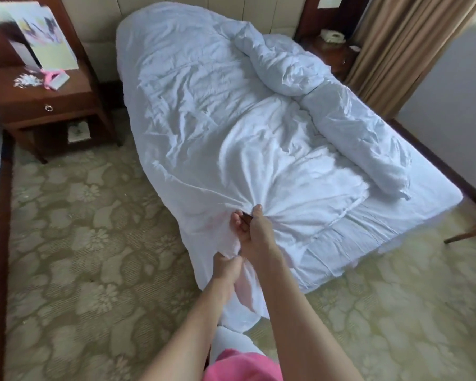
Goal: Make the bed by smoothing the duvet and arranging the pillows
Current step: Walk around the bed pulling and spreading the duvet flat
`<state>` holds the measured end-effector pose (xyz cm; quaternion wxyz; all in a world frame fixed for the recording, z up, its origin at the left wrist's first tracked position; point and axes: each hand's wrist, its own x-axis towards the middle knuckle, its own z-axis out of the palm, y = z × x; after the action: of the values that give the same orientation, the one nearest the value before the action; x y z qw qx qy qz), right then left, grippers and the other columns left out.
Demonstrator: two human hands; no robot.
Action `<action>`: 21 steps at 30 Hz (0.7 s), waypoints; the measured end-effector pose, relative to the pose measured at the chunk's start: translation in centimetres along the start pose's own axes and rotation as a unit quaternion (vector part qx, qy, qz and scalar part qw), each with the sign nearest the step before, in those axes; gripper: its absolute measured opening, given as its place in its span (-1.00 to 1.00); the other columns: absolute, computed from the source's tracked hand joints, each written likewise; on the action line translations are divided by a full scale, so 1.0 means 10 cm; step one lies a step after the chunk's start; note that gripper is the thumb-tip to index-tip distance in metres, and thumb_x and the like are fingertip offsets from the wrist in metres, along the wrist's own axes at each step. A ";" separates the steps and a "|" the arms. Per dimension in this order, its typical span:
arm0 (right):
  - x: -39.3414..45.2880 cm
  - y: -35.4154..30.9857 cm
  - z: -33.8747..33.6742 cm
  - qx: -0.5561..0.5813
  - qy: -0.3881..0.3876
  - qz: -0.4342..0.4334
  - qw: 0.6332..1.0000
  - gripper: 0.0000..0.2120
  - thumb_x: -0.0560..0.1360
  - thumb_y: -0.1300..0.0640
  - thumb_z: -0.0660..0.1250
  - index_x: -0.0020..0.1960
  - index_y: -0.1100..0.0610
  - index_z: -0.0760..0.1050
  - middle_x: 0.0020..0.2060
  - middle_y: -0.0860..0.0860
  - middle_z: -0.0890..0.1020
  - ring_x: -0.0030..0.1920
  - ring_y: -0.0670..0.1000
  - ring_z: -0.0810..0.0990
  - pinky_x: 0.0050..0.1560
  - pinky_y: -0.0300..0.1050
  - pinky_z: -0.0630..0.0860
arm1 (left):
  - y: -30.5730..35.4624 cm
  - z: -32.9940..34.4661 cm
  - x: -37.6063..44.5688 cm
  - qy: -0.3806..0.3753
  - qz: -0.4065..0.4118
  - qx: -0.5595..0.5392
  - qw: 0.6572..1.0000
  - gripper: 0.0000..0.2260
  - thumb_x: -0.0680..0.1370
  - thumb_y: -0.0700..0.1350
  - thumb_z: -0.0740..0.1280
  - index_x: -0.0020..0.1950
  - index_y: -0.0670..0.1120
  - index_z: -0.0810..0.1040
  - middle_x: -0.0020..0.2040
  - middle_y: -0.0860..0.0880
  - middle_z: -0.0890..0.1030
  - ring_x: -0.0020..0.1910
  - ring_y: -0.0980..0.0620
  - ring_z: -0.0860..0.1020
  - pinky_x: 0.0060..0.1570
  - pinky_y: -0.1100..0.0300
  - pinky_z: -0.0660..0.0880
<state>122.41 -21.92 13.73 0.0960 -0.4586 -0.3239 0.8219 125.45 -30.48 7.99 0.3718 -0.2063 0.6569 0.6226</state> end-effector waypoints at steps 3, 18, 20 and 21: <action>0.18 -0.02 -0.37 -0.180 -0.009 -0.015 0.983 -0.66 0.67 0.09 0.15 -0.20 0.20 0.53 -0.30 0.14 0.65 -0.42 -0.01 0.57 -0.46 -0.24 0.44 | 0.07 -0.27 -0.09 0.004 0.024 -0.059 0.998 -0.81 0.47 -0.18 0.41 0.04 -0.22 0.60 -0.08 -0.19 0.69 -0.12 -0.12 0.66 -0.24 0.13 0.57; 0.93 -0.15 -1.39 -0.067 -0.050 0.205 0.975 -0.16 0.39 -0.34 0.44 0.48 0.13 0.33 0.34 0.10 0.49 0.27 0.24 0.56 0.25 0.19 0.53 | -0.31 -0.22 -0.77 -0.010 -0.094 -0.214 0.972 -0.77 0.57 -0.17 0.33 -0.19 -0.28 0.64 -0.38 -0.16 0.63 -0.50 0.00 0.62 -0.53 0.28 0.52; 0.99 -0.25 -1.35 -0.101 -0.080 0.181 0.975 -0.32 0.49 -0.26 0.37 0.39 0.22 0.44 0.18 0.12 0.65 0.15 0.17 0.66 0.16 0.15 0.60 | -0.51 -0.25 -0.80 -0.006 -0.074 -0.254 0.964 -0.81 0.54 -0.17 0.33 -0.14 -0.26 0.66 -0.37 -0.14 0.65 -0.46 0.01 0.64 -0.47 0.25 0.56; 0.97 -0.30 -1.32 -0.114 -0.090 0.165 0.976 -0.42 0.56 -0.22 0.30 0.34 0.24 0.49 0.06 0.13 0.71 0.03 0.12 0.71 0.06 0.09 0.64 | -0.58 -0.23 -0.83 0.001 -0.074 -0.273 0.959 -0.85 0.54 -0.16 0.33 -0.06 -0.23 0.63 -0.39 -0.10 0.65 -0.47 0.03 0.63 -0.45 0.24 0.57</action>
<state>127.36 -9.28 4.02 -0.1230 -0.4375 -0.3424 0.8223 134.45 -35.09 10.24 0.3458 -0.3488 0.4448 0.7489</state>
